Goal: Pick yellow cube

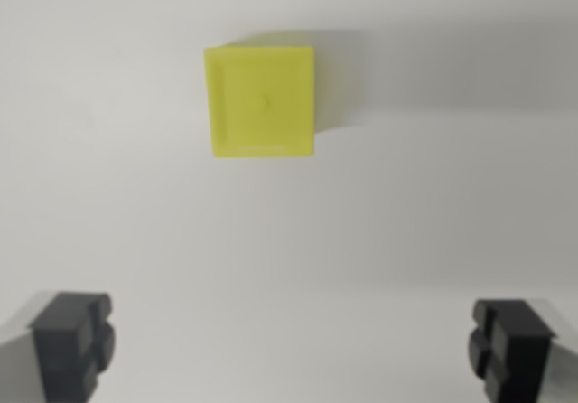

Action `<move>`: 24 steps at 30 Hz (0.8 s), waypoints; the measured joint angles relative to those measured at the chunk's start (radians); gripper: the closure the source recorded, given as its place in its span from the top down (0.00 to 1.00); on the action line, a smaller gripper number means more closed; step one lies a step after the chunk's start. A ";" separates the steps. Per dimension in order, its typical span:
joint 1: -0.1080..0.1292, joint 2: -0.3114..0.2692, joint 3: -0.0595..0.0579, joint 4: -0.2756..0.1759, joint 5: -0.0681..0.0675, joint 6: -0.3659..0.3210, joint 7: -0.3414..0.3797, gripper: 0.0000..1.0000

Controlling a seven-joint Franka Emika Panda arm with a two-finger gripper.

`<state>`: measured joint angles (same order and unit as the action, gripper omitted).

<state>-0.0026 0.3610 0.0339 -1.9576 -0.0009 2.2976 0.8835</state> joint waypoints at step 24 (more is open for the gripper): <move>0.015 0.128 0.000 0.025 -0.012 0.111 0.029 1.00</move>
<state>0.0123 0.4890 0.0338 -1.9324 -0.0133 2.4085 0.9123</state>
